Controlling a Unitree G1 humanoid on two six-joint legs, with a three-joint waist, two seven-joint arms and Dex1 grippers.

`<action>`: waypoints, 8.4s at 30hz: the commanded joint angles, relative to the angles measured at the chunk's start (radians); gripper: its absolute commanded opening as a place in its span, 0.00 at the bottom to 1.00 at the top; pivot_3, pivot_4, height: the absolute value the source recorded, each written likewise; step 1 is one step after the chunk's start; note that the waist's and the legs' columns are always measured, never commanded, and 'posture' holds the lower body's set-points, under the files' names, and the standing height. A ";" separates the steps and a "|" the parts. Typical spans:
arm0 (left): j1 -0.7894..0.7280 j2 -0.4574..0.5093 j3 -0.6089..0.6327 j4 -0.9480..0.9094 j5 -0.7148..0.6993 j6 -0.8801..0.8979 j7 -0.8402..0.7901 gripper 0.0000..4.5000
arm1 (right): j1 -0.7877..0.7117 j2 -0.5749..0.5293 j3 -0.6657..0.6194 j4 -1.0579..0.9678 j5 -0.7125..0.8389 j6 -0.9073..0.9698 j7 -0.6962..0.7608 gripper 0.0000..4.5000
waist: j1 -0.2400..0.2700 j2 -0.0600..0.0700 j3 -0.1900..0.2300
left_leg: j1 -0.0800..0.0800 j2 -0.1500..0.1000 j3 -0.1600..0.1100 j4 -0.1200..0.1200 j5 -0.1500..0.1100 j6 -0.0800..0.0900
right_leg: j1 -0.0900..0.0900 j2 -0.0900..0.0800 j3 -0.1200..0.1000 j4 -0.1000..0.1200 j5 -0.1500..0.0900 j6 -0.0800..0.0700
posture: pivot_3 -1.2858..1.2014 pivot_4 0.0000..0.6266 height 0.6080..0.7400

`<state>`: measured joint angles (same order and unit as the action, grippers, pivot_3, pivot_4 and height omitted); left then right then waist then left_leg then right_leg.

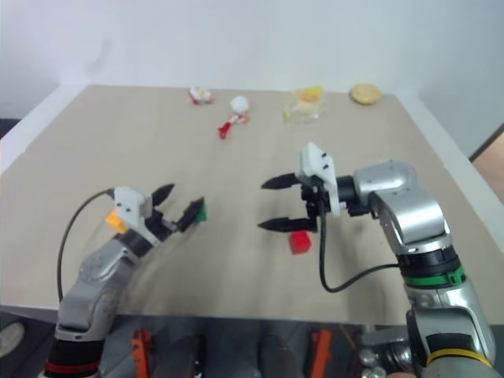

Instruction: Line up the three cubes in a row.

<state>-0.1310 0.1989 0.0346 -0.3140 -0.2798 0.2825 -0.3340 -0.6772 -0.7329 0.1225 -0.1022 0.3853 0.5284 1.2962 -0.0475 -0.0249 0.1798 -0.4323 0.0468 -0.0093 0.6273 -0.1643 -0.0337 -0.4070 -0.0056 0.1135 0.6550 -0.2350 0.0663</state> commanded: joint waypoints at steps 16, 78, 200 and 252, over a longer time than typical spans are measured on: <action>-0.020 -0.123 -0.129 0.082 0.184 0.048 0.194 1.00 | -0.025 0.007 0.004 -0.045 0.006 0.009 -0.059 0.99 | 0.000 0.000 0.000 | -0.001 0.000 -0.001 -0.002 0.000 0.000 | -0.001 0.000 0.000 0.000 -0.001 0.000 | 0.52 0.24 1.00; -0.245 0.234 -0.277 0.283 -0.050 -0.108 -0.775 0.30 | 0.263 -0.238 -0.202 -0.172 0.102 -0.037 0.027 1.00 | 0.001 0.000 0.000 | -0.004 0.000 -0.001 -0.006 -0.001 -0.001 | -0.004 0.000 -0.002 -0.003 -0.004 -0.002 | 0.52 0.24 1.00; -0.193 0.369 -0.167 0.310 -0.056 -0.104 -0.820 0.31 | 0.242 -0.124 -0.169 -0.257 0.249 0.054 -0.076 1.00 | 0.003 -0.002 0.000 | -0.005 0.002 -0.002 -0.006 -0.001 -0.002 | -0.005 0.000 -0.005 -0.003 -0.003 -0.004 | 0.52 0.24 1.00; -0.511 0.210 0.014 0.425 -0.232 0.120 -0.717 0.99 | 0.444 -0.102 -0.416 -0.424 0.408 0.137 -0.355 1.00 | 0.002 -0.003 0.001 | -0.006 0.001 -0.005 -0.002 -0.001 -0.001 | -0.002 0.001 -0.005 -0.002 -0.002 0.001 | 0.52 0.24 1.00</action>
<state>-0.6176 0.4257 -0.0489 0.1771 -0.4749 0.3444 -1.2168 -0.2320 -0.8668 -0.2195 -0.5027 0.7517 0.6665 1.0113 -0.0458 -0.0277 0.1805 -0.4378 0.0483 -0.0149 0.6255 -0.1648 -0.0345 -0.4083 -0.0043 0.1085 0.6527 -0.2361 0.0691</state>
